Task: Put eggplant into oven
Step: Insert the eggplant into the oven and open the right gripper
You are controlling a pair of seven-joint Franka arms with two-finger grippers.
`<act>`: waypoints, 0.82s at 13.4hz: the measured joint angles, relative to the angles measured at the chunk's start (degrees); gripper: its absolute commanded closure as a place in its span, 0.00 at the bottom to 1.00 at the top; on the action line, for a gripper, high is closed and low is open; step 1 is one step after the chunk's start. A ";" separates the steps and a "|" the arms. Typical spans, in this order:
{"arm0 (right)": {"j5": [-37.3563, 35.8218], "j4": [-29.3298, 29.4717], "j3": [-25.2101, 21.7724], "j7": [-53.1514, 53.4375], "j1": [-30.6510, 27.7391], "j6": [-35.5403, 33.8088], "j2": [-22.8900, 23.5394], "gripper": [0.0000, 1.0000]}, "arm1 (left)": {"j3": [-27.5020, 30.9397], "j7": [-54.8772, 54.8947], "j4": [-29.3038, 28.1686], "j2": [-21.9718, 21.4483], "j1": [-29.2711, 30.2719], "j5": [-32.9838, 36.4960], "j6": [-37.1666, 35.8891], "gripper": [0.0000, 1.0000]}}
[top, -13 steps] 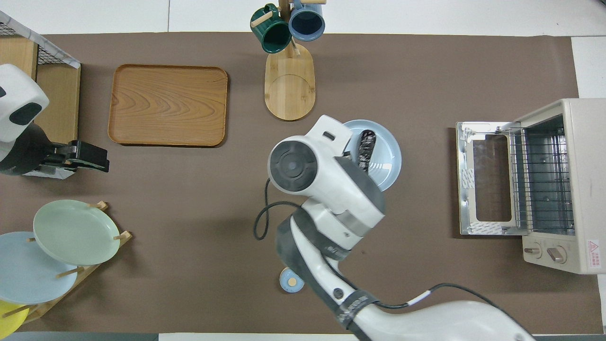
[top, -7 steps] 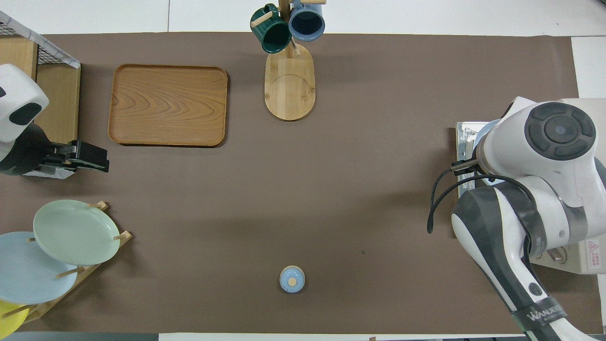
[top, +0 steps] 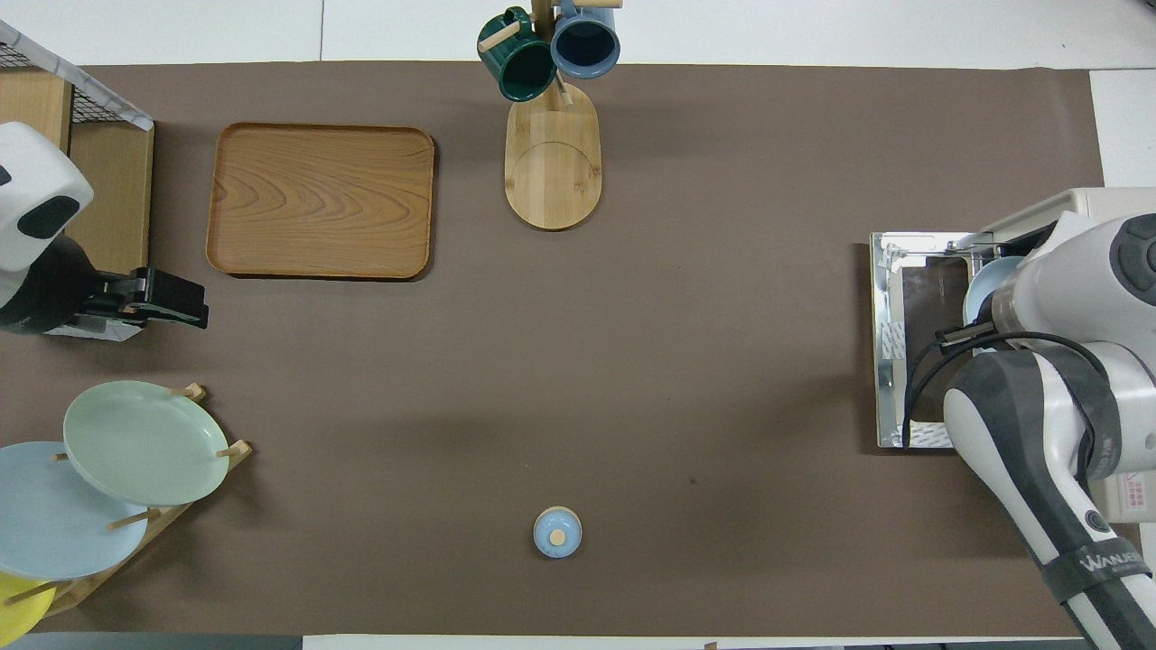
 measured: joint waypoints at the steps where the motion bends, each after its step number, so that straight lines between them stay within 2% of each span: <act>1: 0.00 -2.04 0.01 0.00 -0.24 2.39 -0.40 1.00 | 0.00 0.00 0.00 0.00 0.00 0.00 0.00 0.00; 2: 0.00 -3.90 0.01 0.00 -0.44 4.51 -0.77 1.00 | 0.00 0.00 0.00 0.00 0.00 0.00 0.00 0.00; 5: 0.00 -5.89 0.06 0.00 -1.54 6.94 -1.10 0.66 | 0.00 0.00 0.00 0.00 0.00 0.00 0.00 0.00; 6: 0.00 -5.96 0.05 0.00 -1.66 6.94 -1.10 0.60 | 0.00 0.00 0.00 0.00 0.00 0.00 0.00 0.00; 7: 0.01 -5.88 0.17 0.00 -1.59 6.94 -1.11 0.49 | 0.00 0.00 0.00 0.00 0.00 0.00 0.00 0.00; 10: 2.63 -2.30 0.80 0.00 0.85 3.97 -1.23 0.49 | 0.00 0.00 0.00 0.00 0.00 0.00 0.00 0.00; 11: 3.50 0.09 1.00 0.01 2.04 2.11 -1.19 0.55 | 0.00 0.00 0.00 0.00 0.00 0.00 0.00 0.00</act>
